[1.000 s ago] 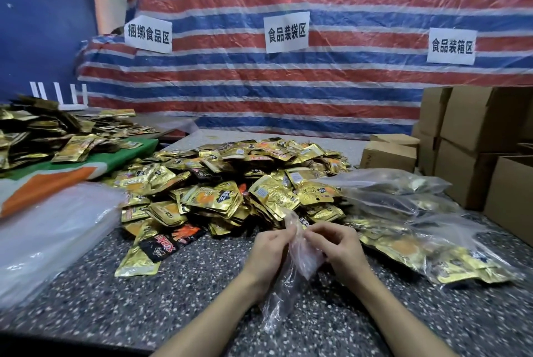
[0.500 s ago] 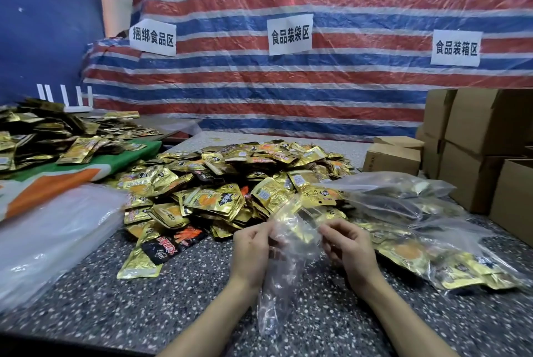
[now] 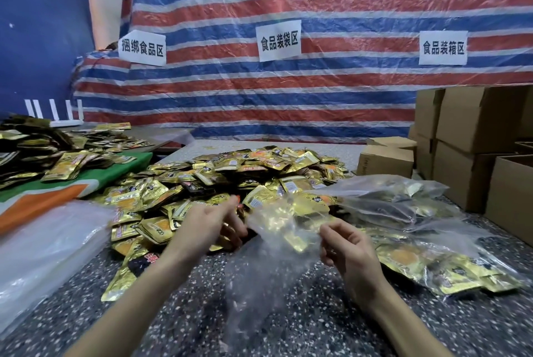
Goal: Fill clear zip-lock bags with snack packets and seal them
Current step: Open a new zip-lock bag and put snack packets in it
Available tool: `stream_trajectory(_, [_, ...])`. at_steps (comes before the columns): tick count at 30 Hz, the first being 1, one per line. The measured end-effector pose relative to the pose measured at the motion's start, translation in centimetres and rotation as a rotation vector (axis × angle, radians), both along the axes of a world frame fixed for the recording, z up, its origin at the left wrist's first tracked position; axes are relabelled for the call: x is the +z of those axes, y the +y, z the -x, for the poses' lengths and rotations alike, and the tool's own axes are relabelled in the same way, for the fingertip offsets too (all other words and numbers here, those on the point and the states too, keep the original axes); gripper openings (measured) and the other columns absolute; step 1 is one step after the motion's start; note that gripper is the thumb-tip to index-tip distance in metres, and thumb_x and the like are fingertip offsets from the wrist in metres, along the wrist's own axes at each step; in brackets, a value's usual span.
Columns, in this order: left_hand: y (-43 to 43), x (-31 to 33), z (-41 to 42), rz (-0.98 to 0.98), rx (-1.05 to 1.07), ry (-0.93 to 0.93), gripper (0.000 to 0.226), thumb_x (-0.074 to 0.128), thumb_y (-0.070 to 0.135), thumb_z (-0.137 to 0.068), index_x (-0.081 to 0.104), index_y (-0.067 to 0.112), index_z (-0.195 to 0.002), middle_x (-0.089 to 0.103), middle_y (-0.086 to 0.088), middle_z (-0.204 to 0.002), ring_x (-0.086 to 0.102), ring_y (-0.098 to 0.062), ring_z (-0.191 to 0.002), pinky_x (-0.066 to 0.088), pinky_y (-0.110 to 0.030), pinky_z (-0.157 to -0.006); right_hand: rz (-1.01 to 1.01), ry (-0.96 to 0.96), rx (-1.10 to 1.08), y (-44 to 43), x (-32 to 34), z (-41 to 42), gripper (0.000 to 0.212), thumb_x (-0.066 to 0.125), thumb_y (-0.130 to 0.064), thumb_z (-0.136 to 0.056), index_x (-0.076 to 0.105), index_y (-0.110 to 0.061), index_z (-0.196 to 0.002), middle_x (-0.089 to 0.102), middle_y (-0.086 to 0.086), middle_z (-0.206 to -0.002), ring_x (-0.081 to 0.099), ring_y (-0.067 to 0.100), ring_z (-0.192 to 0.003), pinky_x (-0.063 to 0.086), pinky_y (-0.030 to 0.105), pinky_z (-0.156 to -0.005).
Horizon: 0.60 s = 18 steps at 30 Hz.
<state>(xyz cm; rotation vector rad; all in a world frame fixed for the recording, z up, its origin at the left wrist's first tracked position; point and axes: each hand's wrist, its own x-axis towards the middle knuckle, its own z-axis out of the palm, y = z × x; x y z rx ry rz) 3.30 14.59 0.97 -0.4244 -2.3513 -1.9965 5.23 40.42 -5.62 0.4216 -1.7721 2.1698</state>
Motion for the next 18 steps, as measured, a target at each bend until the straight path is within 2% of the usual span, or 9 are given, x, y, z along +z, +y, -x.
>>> stream_trajectory(2, [-1.3, 0.2, 1.8, 0.076, 0.175, 0.126, 0.045, 0.055, 0.035, -0.099, 0.072, 0.011, -0.065, 0.072, -0.006, -0.072, 0.066, -0.018, -0.065, 0.051, -0.027, -0.059, -0.025, -0.003, 0.014, -0.1, 0.0, -0.1, 0.021, 0.072, -0.030, -0.081, 0.067, -0.010, -0.076, 0.055, 0.015, -0.071, 0.048, 0.018, -0.059, 0.036, 0.023, -0.050])
stream_trajectory(3, [-2.0, 0.2, 2.8, 0.185, 0.253, 0.222, 0.031, 0.060, 0.029, -0.097, 0.073, 0.015, -0.073, 0.072, -0.001, -0.076, 0.066, -0.017, -0.073, 0.050, -0.029, -0.065, -0.028, -0.010, 0.027, -0.2, 0.0, -0.1, 0.025, 0.072, -0.031, -0.080, 0.067, -0.007, -0.078, 0.055, 0.017, -0.073, 0.048, 0.018, -0.060, 0.037, 0.023, -0.051])
stream_trajectory(4, [-2.8, -0.1, 3.9, 0.323, 0.282, 0.296, 0.012, 0.065, 0.021, -0.094, 0.073, 0.019, -0.084, 0.072, 0.003, -0.087, 0.065, -0.016, -0.084, 0.049, -0.030, -0.072, -0.029, -0.017, 0.037, -0.3, 0.0, -0.2, 0.028, 0.072, -0.032, -0.079, 0.066, -0.005, -0.079, 0.054, 0.017, -0.075, 0.048, 0.018, -0.060, 0.037, 0.023, -0.051])
stream_trajectory(5, [-3.5, -0.4, 4.9, 0.479, 0.280, 0.330, 0.013, 0.068, 0.013, -0.090, 0.070, 0.022, -0.099, 0.070, 0.005, -0.102, 0.063, -0.015, -0.096, 0.049, -0.031, -0.080, -0.027, -0.022, 0.046, -0.4, 0.1, -0.3, 0.031, 0.072, -0.032, -0.079, 0.065, -0.003, -0.080, 0.054, 0.017, -0.076, 0.048, 0.019, -0.061, 0.037, 0.023, -0.051])
stream_trajectory(7, [-4.5, -1.5, 6.9, 0.752, 0.222, 0.309, 0.053, 0.069, 0.004, -0.082, 0.057, 0.024, -0.129, 0.059, 0.003, -0.132, 0.054, -0.015, -0.117, 0.048, -0.037, -0.097, -0.020, -0.030, 0.068, -0.5, 0.3, -0.5, 0.039, 0.075, -0.033, -0.081, 0.061, 0.003, -0.082, 0.053, 0.019, -0.080, 0.047, 0.022, -0.064, 0.037, 0.025, -0.053])
stream_trajectory(9, [-4.8, -2.3, 8.0, 0.990, 0.169, 0.294, 0.084, 0.070, 0.006, -0.075, 0.038, 0.032, -0.147, 0.045, 0.007, -0.148, 0.041, -0.017, -0.131, 0.043, -0.043, -0.105, -0.016, -0.033, 0.080, -0.6, 0.5, -0.6, 0.042, 0.075, -0.031, -0.084, 0.057, 0.007, -0.084, 0.054, 0.022, -0.085, 0.045, 0.027, -0.071, 0.038, 0.031, -0.057])
stream_trajectory(11, [-4.7, -3.0, 9.1, 1.108, 0.135, 0.339, 0.097, 0.072, 0.013, -0.072, 0.025, 0.041, -0.152, 0.041, 0.012, -0.150, 0.034, -0.016, -0.133, 0.040, -0.041, -0.104, -0.002, -0.035, 0.085, -0.6, 0.5, -0.7, 0.044, 0.071, -0.030, -0.082, 0.055, 0.011, -0.088, 0.055, 0.027, -0.091, 0.045, 0.033, -0.079, 0.038, 0.042, -0.066])
stream_trajectory(13, [-4.3, -3.2, 9.8, 1.172, 0.157, 0.395, 0.093, 0.072, 0.021, -0.074, 0.025, 0.043, -0.152, 0.045, 0.013, -0.146, 0.037, -0.014, -0.127, 0.040, -0.036, -0.098, -0.006, -0.037, 0.085, -0.7, 0.6, -0.8, 0.049, 0.072, -0.032, -0.083, 0.054, 0.013, -0.090, 0.056, 0.029, -0.093, 0.046, 0.036, -0.083, 0.035, 0.050, -0.073])
stream_trajectory(18, [-3.5, -3.0, 10.9, 1.291, 0.218, 0.415, 0.069, 0.062, 0.034, -0.084, 0.037, 0.033, -0.149, 0.051, 0.009, -0.139, 0.043, -0.015, -0.122, 0.044, -0.035, -0.097, -0.044, -0.038, 0.075, -0.8, 0.7, -0.8, 0.049, 0.075, -0.039, -0.083, 0.057, 0.006, -0.085, 0.057, 0.025, -0.089, 0.046, 0.033, -0.079, 0.038, 0.039, -0.065])
